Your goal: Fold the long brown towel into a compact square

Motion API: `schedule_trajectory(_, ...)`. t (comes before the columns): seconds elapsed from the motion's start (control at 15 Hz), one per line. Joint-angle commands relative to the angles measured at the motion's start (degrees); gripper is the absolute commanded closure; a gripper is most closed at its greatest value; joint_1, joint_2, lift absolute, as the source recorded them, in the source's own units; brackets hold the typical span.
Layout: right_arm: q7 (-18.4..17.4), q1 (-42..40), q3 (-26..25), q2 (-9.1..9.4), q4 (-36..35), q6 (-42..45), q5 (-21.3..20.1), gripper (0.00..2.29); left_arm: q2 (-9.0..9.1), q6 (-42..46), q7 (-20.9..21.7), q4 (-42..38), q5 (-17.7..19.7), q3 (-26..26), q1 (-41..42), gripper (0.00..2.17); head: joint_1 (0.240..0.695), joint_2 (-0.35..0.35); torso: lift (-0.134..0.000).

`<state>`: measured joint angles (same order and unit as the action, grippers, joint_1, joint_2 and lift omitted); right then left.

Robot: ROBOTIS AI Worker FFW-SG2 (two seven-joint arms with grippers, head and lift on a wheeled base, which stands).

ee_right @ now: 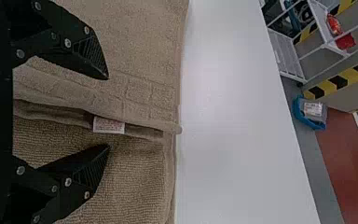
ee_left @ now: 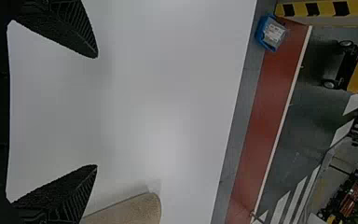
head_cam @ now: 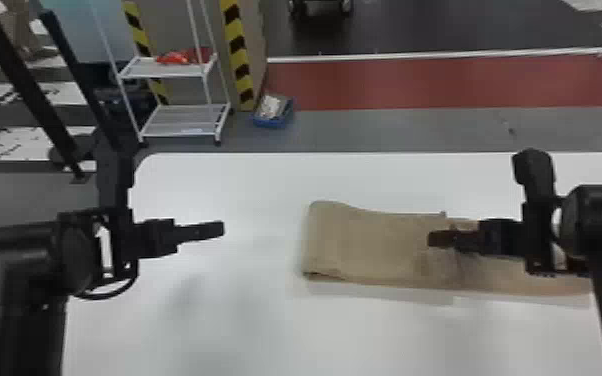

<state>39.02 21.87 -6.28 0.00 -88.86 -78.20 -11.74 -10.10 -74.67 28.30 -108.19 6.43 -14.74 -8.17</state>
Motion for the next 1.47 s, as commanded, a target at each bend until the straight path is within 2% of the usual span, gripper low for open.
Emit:
schedule_trajectory(0.0,0.01,0.27,0.3,0.05,-0.26,0.02,0.4,0.44,0.0,0.0,0.0,0.0,-0.02,-0.11,0.0,0.03,0.695,0.115,-0.12)
schedule_trajectory(0.47,0.09,0.54,2.5,0.05,-0.17,-0.16,-0.3,0.47,-0.09,0.0,0.09,0.09,-0.19,-0.03,-0.09,0.03,0.695,0.127,-0.12)
schedule_trajectory(0.8,0.71,-0.52,4.26,0.05,-2.11,-4.38,-0.3,0.53,-0.18,0.17,0.0,0.26,-0.19,-0.29,-0.18,0.03,0.695,0.139,-0.12)
schedule_trajectory(0.87,0.8,-0.52,4.43,0.05,-2.11,-4.38,-0.3,0.65,-0.18,0.35,0.0,0.26,-0.19,-0.2,-0.27,0.03,0.695,0.142,-0.12)
schedule_trajectory(0.93,0.8,-0.43,4.43,0.05,-2.02,-4.2,-0.48,0.91,-0.18,0.53,0.0,0.35,-0.19,-0.2,-0.27,0.03,0.695,0.148,-0.12)
schedule_trajectory(1.07,0.71,-0.43,4.43,0.05,-2.2,-4.03,-0.48,1.2,-0.18,0.7,0.0,0.35,-0.19,-0.03,-0.36,0.03,0.695,0.15,-0.12)
schedule_trajectory(1.13,0.45,-0.43,4.35,0.05,-2.46,-3.85,-0.48,1.48,-0.18,0.7,0.0,0.44,-0.28,-0.03,-0.44,0.03,0.695,0.149,-0.12)
schedule_trajectory(1.4,0.62,-0.34,4.26,0.05,-3.07,-3.67,-0.65,1.65,-0.18,0.7,0.0,0.44,-0.37,-0.11,-0.44,0.03,0.695,0.146,-0.12)
